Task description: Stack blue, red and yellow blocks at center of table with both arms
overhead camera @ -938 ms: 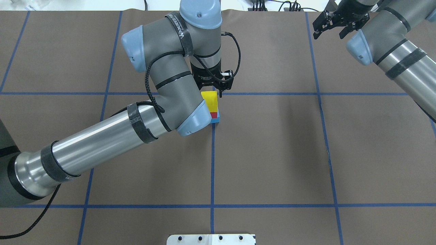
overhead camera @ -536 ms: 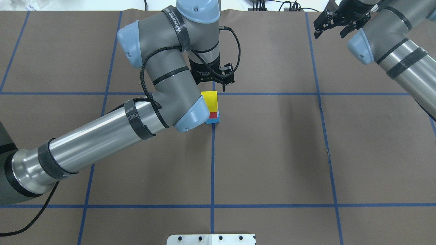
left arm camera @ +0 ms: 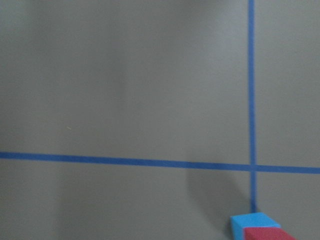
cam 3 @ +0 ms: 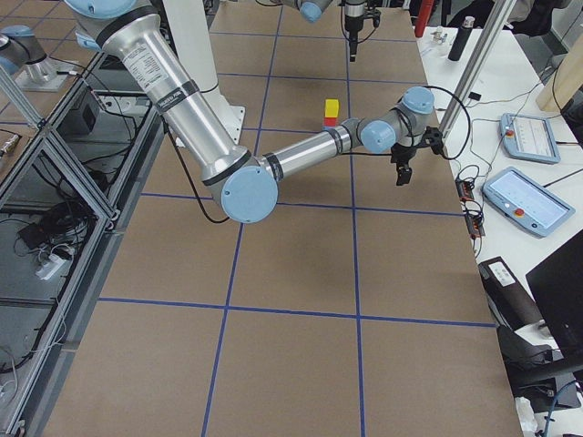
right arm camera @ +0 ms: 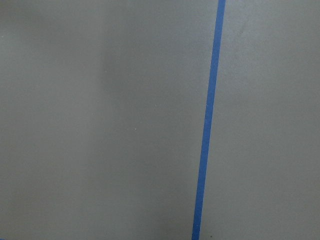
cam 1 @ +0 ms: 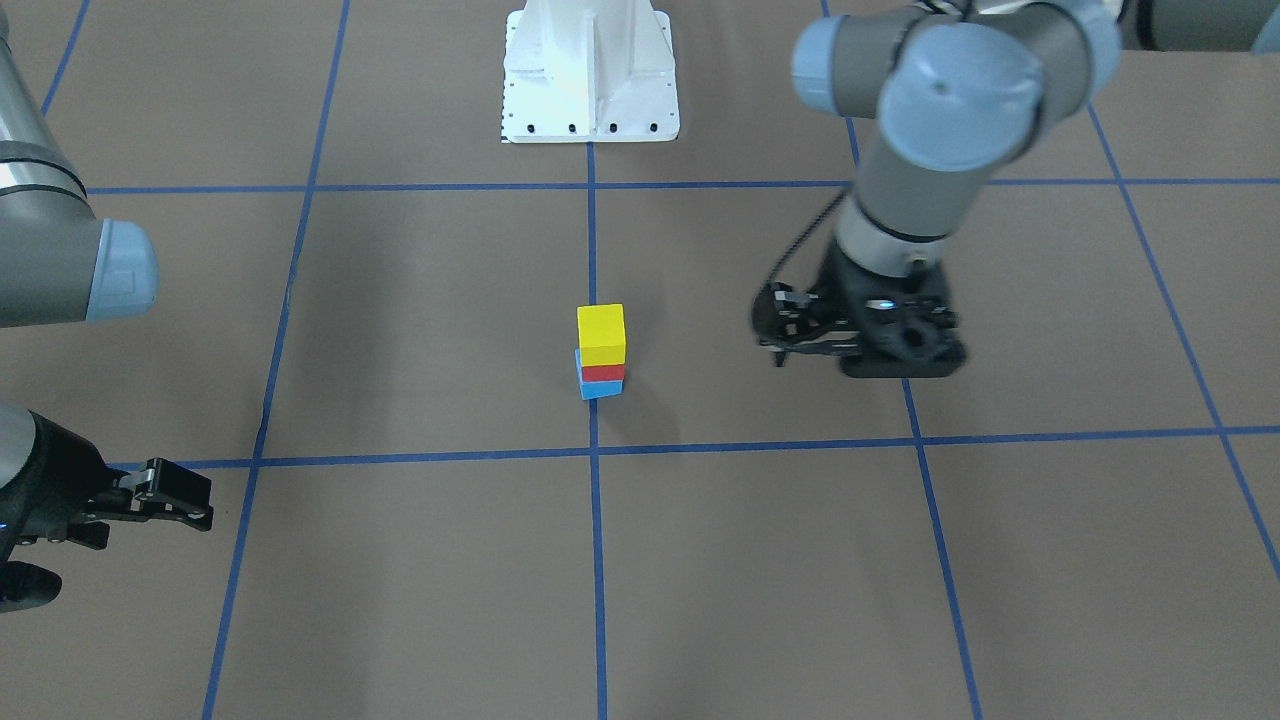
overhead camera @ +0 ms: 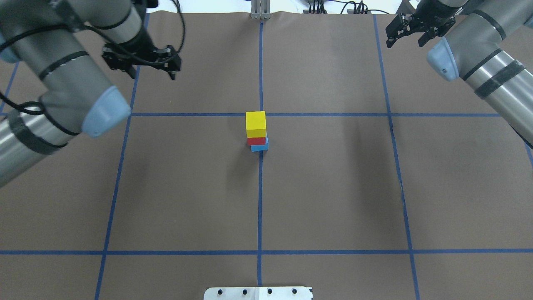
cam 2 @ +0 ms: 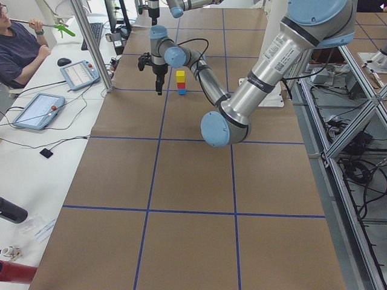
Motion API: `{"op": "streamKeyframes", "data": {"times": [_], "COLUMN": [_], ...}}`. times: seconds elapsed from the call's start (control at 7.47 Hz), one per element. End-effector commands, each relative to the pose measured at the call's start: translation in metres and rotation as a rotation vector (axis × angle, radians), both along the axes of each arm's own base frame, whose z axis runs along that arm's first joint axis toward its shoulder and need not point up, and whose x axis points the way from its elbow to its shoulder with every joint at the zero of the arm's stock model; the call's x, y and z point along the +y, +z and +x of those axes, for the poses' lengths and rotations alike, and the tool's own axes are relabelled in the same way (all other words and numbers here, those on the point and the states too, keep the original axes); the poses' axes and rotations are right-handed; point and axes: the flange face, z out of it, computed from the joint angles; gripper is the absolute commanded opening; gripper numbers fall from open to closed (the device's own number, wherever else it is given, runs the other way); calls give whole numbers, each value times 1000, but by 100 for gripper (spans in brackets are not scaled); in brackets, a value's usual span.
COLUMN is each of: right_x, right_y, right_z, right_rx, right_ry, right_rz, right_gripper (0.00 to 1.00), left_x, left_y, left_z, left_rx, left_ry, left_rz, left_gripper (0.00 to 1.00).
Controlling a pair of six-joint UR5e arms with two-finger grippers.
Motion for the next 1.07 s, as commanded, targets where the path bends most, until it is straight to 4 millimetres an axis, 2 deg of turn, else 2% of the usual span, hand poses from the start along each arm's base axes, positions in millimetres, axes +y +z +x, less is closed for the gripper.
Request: {"op": "streamKeyframes", "data": {"times": [0.0,0.13,0.27,0.4,0.54,0.67,0.8,0.94], "right_x": [18,27,26,29,44,53,70,98], "right_y": [50,81,103,131,161,180,192,215], "right_z": [0,8,42,85,113,157,203,244], "right_rx": [11,30,42,62,65,29,-8,10], "right_ry": [2,7,44,56,9,42,55,30], "right_rz": [101,70,40,34,54,-2,-28,-5], "right_gripper": [100,100,100,100,100,100,100,100], "left_x": [-22,-32,-33,-26,-11,-5,-1,1], "left_y": [151,210,266,325,375,395,407,414], "left_z": [-154,-233,-297,-357,-376,-383,-384,-385], "left_rx": [-127,-187,-170,-143,-140,-150,-171,-198], "left_ry": [52,115,217,310,329,314,313,312], "left_rz": [106,146,173,231,227,250,263,279], "left_gripper": [100,100,100,100,100,100,100,100]}}
